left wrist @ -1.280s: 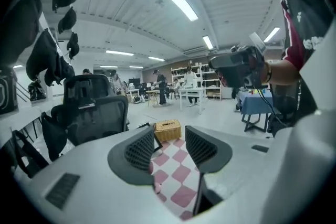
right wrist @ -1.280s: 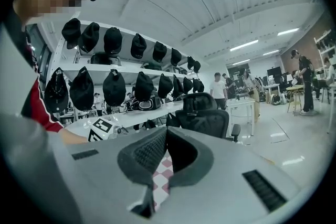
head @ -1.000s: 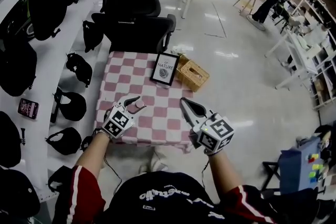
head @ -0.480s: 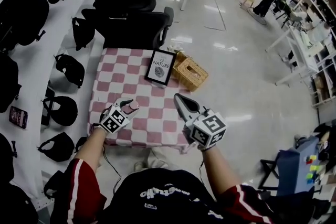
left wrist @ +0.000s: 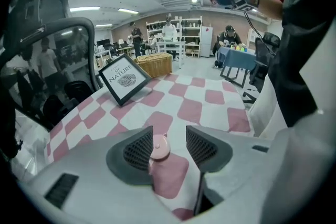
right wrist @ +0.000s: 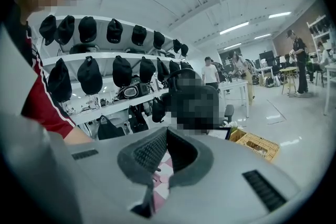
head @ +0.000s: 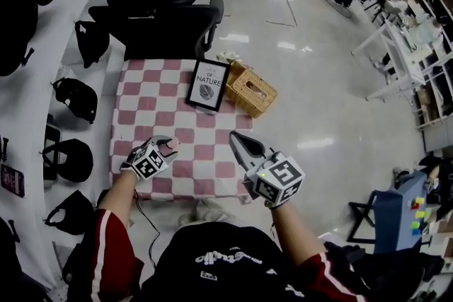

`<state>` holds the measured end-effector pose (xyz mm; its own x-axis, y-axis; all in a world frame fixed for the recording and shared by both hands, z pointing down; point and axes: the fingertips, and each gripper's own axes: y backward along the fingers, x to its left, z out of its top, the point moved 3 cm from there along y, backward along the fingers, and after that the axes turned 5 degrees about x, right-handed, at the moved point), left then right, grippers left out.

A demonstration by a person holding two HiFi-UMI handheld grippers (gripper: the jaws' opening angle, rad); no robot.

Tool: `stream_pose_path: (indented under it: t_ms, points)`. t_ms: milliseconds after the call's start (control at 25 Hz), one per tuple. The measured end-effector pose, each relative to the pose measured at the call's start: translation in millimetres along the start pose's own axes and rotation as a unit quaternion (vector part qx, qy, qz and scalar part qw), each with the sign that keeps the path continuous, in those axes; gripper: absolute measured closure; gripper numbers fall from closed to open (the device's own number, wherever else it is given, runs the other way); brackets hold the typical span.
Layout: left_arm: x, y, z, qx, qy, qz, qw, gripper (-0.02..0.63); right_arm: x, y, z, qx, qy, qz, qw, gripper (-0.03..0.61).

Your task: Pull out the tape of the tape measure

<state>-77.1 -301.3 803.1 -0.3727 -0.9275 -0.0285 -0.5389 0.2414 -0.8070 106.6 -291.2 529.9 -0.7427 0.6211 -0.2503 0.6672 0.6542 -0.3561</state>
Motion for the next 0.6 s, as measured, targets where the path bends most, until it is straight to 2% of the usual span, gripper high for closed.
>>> stream_pose_path:
  t_ms: [320,600]
  points:
    - [15,-35,-15,0.037,-0.055,-0.023,0.9975,0.426,-18,1,-27,0.035,-0.017,-0.016,0.999,0.575]
    - [23,-53,-28,0.066,-0.072,-0.06,0.9934,0.405,-25,3,-42,0.06,-0.032,-0.029,0.997,0.575]
